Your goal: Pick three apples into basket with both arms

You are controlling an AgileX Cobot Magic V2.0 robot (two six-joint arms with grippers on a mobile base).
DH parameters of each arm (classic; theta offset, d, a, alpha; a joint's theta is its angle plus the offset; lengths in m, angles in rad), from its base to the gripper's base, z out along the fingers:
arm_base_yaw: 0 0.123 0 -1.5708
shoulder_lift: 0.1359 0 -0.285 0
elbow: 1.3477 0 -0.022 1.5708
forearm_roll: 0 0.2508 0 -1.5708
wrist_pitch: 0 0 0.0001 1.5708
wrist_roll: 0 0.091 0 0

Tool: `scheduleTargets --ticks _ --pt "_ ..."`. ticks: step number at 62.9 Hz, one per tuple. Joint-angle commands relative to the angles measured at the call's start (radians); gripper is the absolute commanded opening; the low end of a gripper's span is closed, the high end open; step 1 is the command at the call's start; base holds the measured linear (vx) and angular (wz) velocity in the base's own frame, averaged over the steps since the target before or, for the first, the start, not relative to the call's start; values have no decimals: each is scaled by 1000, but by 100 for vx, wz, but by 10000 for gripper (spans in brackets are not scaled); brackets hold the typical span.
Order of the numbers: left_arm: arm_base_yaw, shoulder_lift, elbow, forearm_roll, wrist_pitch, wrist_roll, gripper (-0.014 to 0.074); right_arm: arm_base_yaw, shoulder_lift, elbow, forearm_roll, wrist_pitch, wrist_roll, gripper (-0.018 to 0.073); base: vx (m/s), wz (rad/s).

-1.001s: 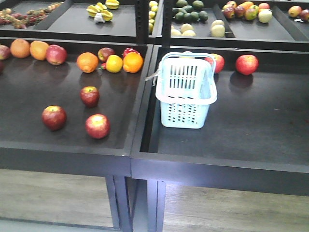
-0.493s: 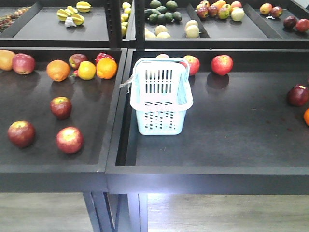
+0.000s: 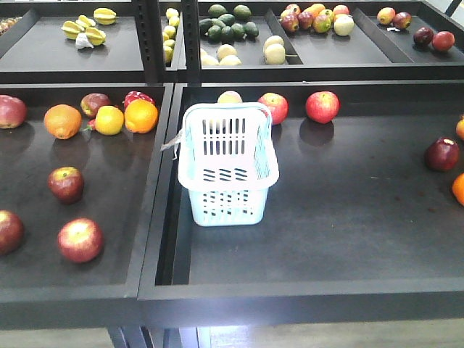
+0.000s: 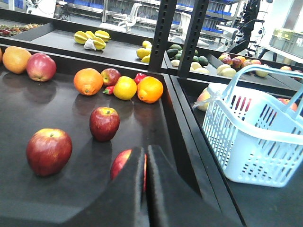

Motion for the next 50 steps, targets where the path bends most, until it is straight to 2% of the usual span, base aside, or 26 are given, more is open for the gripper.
scheduleTargets --ticks 1,50 --pt "2 -14 23 -3 -76 -1 -6 -2 -12 15 -10 -74 -9 -1 15 -1" --pt "2 -14 23 -3 -76 -1 -6 -2 -12 15 -10 -74 -9 -1 12 0"
